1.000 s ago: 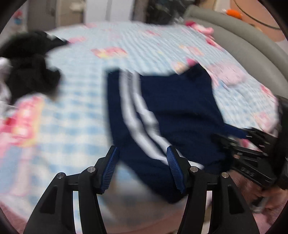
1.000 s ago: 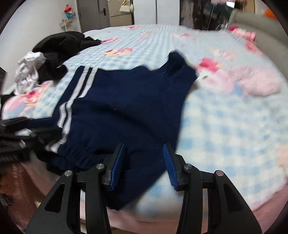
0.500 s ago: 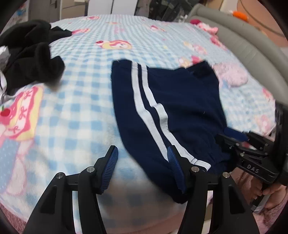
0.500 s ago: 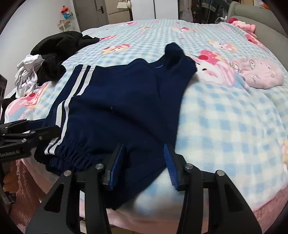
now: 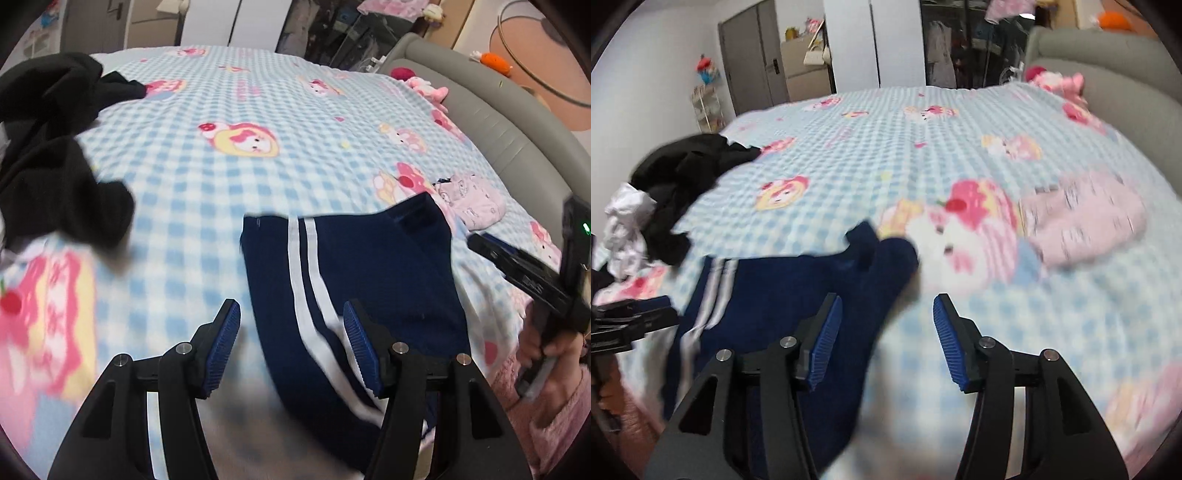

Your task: Fold clothes

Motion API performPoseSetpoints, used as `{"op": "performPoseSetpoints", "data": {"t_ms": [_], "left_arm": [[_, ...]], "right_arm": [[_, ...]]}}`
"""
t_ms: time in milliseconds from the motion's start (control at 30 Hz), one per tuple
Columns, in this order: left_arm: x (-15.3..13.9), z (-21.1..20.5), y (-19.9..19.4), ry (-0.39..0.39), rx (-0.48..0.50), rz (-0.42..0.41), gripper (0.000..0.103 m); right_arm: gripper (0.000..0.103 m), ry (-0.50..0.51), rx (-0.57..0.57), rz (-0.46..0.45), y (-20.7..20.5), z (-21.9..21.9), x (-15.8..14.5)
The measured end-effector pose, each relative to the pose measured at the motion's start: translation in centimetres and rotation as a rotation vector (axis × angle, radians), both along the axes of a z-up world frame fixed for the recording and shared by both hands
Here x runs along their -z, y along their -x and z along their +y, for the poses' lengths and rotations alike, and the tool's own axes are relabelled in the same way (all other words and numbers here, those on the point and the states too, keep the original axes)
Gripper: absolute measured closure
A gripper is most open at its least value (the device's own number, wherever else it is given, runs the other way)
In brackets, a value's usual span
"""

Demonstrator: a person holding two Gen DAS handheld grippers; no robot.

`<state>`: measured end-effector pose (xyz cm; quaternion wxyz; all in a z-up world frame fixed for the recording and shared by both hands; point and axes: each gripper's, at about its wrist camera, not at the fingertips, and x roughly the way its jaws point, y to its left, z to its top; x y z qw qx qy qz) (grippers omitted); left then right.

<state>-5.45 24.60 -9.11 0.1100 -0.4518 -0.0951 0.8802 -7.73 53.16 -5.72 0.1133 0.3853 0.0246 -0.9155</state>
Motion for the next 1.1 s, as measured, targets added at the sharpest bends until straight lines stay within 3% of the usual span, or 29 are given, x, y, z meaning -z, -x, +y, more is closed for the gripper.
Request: {"op": "performPoseSetpoints", "data": {"t_ms": [67, 200, 233, 267, 300, 400, 500, 600, 700, 733, 767, 800, 867, 933, 1033, 1067, 1100], "left_arm": [[0.0, 0.1, 1.4, 0.001, 0.007, -0.007, 0.043], [1.4, 0.6, 3.9, 0.029, -0.009, -0.030, 0.043], [1.8, 0.7, 4.5, 0.039, -0.015, -0.034, 0.045], [2.0, 0.8, 4.7, 0.045, -0.020, -0.028, 0.068], [2.2, 0.9, 4.7, 0.045, -0.024, -0.012, 0.083], [2.2, 0.9, 4.3, 0.024, -0.029, 0.029, 0.087], [3.2, 0.1, 4.8, -0.039, -0.054, -0.011, 0.086], [4.2, -0.7, 5.2, -0.101, -0.078, -0.051, 0.082], [4.9, -1.6, 5.5, -0.168, -0.101, -0.083, 0.074], [4.6, -1.9, 5.3, -0.176, -0.104, -0.074, 0.073], [4.2, -2.0, 5.2, -0.166, -0.104, -0.058, 0.069], [3.8, -2.0, 5.0, -0.155, -0.103, -0.043, 0.064], [3.1, -2.1, 4.7, -0.134, -0.103, -0.012, 0.055], [2.4, -2.0, 4.5, -0.108, -0.095, 0.014, 0.055], [2.7, -0.6, 5.6, -0.033, -0.066, -0.004, 0.055], [2.8, -0.2, 6.0, -0.007, -0.057, -0.013, 0.059], [3.0, 0.3, 6.4, 0.019, -0.048, -0.021, 0.078]], "right_arm": [[0.042, -0.024, -0.014, -0.032, 2.4, -0.4, 0.9], [0.044, -0.044, -0.091, -0.090, 5.4, -1.0, 3.4], [0.063, -0.040, -0.105, -0.086, 5.6, -0.9, 3.9], [0.074, -0.020, -0.105, -0.079, 5.6, -0.4, 4.1], [0.085, 0.015, -0.102, -0.074, 5.7, 0.3, 4.3], [0.091, 0.256, -0.076, -0.087, 5.6, 3.2, 4.0], [0.092, 0.387, -0.066, -0.135, 7.0, 4.9, 4.7], [0.092, 0.497, -0.034, -0.223, 8.8, 6.3, 6.5], [0.092, 0.719, 0.041, -0.319, 9.9, 8.8, 9.0], [0.091, 0.785, 0.058, -0.335, 9.9, 9.5, 9.4], [0.082, 0.823, 0.073, -0.339, 9.8, 10.1, 9.5], [0.075, 0.778, 0.072, -0.308, 9.5, 9.9, 8.6], [0.052, 0.634, 0.040, -0.207, 8.7, 8.6, 6.1], [0.042, 0.498, 0.005, -0.114, 8.0, 7.3, 3.7], [0.039, 0.346, -0.080, -0.066, 8.0, 4.3, 2.2], [0.041, 0.307, -0.097, -0.064, 8.1, 3.4, 2.3], [0.046, 0.289, -0.110, -0.074, 8.3, 2.9, 2.7]]}}
